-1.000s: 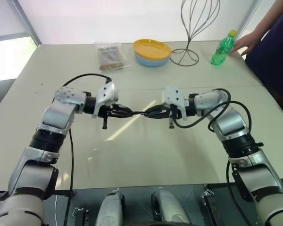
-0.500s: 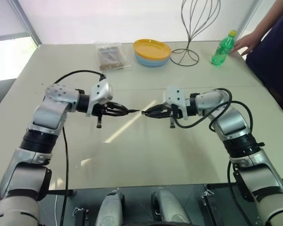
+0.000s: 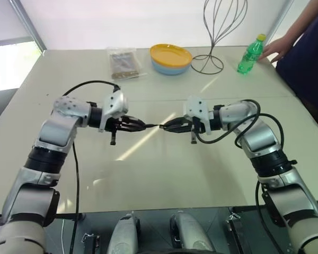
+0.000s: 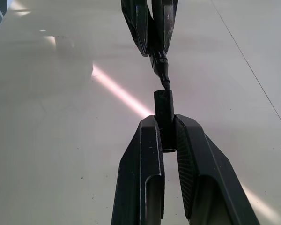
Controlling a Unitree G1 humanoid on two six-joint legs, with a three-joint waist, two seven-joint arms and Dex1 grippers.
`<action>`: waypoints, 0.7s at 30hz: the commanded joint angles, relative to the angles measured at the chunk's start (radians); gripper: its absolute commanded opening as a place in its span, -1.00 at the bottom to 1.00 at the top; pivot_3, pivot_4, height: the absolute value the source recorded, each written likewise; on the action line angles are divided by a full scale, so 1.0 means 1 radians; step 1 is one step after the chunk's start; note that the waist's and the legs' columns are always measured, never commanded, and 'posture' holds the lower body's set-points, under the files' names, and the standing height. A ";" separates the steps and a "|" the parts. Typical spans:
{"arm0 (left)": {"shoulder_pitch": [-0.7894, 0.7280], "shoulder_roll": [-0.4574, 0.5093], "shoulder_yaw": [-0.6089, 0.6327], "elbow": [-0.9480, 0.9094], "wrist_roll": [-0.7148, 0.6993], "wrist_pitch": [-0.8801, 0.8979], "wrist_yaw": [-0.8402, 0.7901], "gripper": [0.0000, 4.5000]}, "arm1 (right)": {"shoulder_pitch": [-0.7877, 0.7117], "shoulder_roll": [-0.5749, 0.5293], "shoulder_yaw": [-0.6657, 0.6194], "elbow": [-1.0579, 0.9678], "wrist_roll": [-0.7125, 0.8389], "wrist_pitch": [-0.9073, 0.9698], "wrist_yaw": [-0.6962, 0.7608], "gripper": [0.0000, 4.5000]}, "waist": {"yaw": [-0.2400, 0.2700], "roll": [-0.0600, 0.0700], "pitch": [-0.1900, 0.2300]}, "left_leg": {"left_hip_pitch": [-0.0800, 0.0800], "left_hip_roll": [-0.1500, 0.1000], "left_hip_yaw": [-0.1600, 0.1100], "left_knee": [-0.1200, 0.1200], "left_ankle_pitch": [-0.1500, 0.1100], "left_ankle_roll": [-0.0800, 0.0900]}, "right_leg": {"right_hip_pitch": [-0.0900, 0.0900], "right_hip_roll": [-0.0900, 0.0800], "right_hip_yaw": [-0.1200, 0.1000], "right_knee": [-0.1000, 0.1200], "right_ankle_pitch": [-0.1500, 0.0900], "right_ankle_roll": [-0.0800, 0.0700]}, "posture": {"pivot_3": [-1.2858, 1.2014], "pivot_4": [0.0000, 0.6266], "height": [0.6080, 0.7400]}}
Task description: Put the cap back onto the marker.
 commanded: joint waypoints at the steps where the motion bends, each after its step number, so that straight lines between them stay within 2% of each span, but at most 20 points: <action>1: 0.002 0.000 0.007 -0.031 -0.009 -0.001 0.001 -1.00 | -0.018 0.005 -0.021 -0.030 0.015 -0.008 -0.003 -0.97 | 0.000 0.000 0.000 | 0.000 0.000 0.000 0.000 0.000 0.000 | 0.000 0.000 0.000 0.000 0.000 0.000 | 0.03 -0.52 1.00; 12: -0.016 -0.029 -0.020 -0.009 0.005 -0.017 -0.008 -1.00 | -0.035 0.028 -0.007 -0.025 0.009 -0.008 0.000 -0.97 | 0.001 0.000 0.000 | 0.000 0.000 0.000 0.000 0.000 0.000 | 0.000 0.000 0.000 0.000 0.000 0.000 | 0.03 -0.52 1.00; 21: -0.078 -0.078 -0.070 0.052 0.066 -0.127 -0.039 -1.00 | -0.116 0.065 0.037 0.074 -0.028 -0.064 0.058 -0.97 | 0.000 0.000 0.000 | 0.000 0.000 0.000 0.001 0.000 0.000 | 0.000 0.000 0.000 0.001 0.000 0.000 | 0.03 -0.52 1.00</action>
